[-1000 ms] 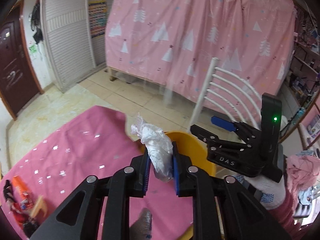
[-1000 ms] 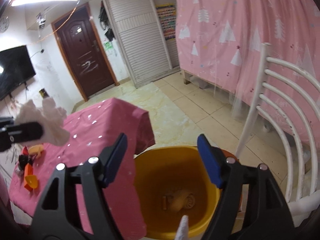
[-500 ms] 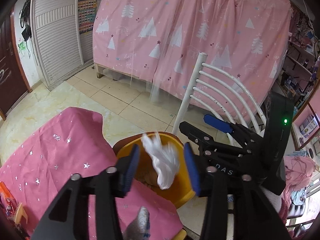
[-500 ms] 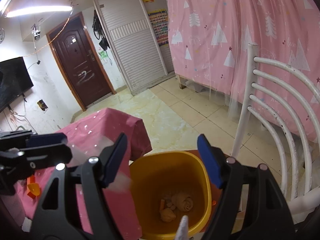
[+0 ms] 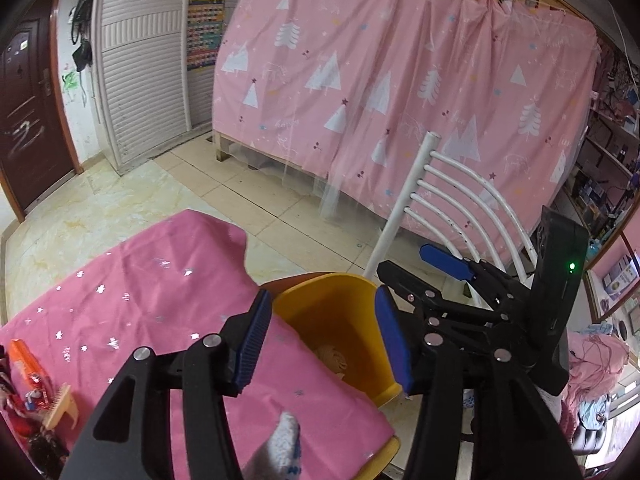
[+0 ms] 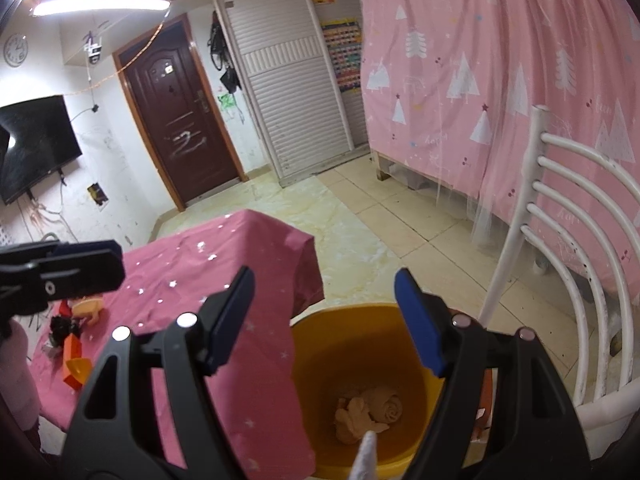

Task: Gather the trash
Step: 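Carry both items over the yellow bucket and open both grippers to drop them, then grasp the red knit hat with the left gripper while the right gripper grasps the red snack wrapper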

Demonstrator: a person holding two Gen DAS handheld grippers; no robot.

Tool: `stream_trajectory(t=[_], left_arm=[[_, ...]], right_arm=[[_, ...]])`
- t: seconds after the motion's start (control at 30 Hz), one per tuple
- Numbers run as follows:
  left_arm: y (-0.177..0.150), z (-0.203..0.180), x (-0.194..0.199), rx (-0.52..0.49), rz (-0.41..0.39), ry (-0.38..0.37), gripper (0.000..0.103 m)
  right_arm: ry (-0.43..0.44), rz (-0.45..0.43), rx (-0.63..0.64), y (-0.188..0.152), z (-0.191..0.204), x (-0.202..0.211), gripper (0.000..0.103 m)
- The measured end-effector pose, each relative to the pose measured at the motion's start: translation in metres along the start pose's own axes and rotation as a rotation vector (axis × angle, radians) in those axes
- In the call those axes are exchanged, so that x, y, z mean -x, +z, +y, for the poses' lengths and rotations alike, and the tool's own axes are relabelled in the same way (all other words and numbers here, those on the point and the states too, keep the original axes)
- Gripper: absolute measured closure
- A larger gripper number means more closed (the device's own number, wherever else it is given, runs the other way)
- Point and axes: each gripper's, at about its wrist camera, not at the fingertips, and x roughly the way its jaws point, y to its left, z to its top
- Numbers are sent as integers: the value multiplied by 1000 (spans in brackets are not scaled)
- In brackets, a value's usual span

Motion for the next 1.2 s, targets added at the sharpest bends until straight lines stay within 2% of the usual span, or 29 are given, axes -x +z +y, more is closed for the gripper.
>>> stream_trajectory(t=[0.3,0.67,0.93,1.2], left_arm=[[-14,38,51,38,-69,70,56],[-41,110,114,124,-139,194,49],[-64,169,147,193,-161,291,48],[-92,229,167,274,-150,376,48]], right_arm=[[64,13,74,4,57,-4,33],[188,60,222,6,160,-23,33],[275,92,332,5,234,-37,33],[331,129,407,-2,284,-51,33]])
